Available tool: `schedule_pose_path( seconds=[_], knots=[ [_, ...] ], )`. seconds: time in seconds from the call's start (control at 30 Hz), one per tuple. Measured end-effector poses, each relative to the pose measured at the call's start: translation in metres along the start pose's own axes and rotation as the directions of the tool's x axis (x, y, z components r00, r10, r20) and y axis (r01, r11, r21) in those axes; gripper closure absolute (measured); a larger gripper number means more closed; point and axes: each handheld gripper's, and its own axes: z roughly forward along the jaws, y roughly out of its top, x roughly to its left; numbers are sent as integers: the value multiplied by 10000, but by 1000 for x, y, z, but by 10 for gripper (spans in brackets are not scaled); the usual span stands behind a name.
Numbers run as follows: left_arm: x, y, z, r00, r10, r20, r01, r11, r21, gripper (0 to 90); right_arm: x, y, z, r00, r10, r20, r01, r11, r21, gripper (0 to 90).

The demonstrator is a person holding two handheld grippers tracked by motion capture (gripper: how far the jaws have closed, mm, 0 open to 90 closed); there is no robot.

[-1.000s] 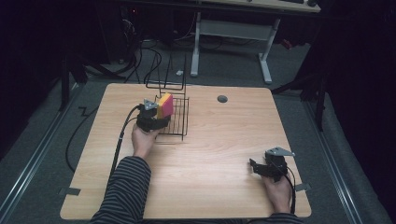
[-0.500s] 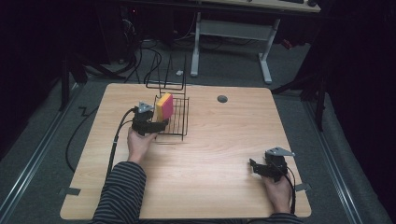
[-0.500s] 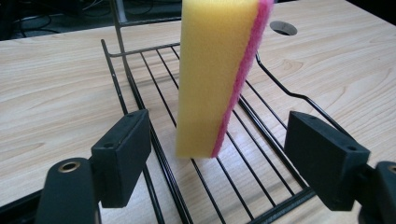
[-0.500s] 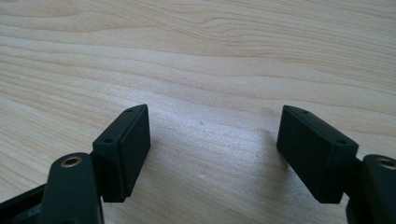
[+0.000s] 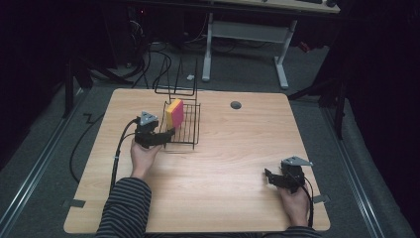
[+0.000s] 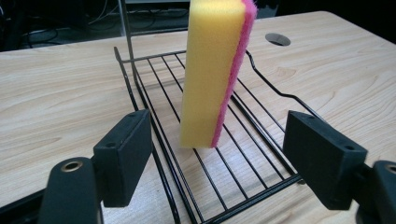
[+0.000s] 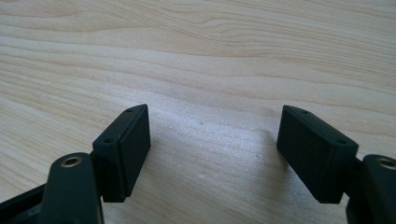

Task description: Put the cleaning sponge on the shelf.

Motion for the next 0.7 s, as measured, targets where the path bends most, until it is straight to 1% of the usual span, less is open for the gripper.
schedule_pose_path(
  seconds=[0.07, 0.23, 0.43, 0.57, 0.6, 0.7],
  knots=[
    [0, 0, -2, 10000, 39, 39, -39, 10000, 26, 247, 0, 0, 0, 10000, 43, 10, -43, 10000, 19, 261],
    [-3, 0, -7, 9999, 109, 84, -108, 9999, -134, 250, 0, 0, 0, 10000, 36, -2, -36, 10000, 10, 261],
    [-2, -2, -13, 9999, -22, 122, 25, 9998, -209, 253, 0, 0, 0, 10000, 32, -2, -32, 10000, 9, 261],
    [-1, -5, -19, 10000, 11, 60, -10, 9998, -212, 255, 0, 0, 0, 10000, -20, 8, 20, 10000, 1, 261],
    [-1, -5, -21, 10000, 9, 62, -7, 9997, -235, 256, 0, 0, 0, 10000, 46, 6, -46, 10000, 18, 261],
    [-1, -4, -26, 10000, -6, 65, 8, 9997, -261, 256, 0, 0, 0, 10000, 35, -3, -35, 10000, 11, 261]
  ],
)
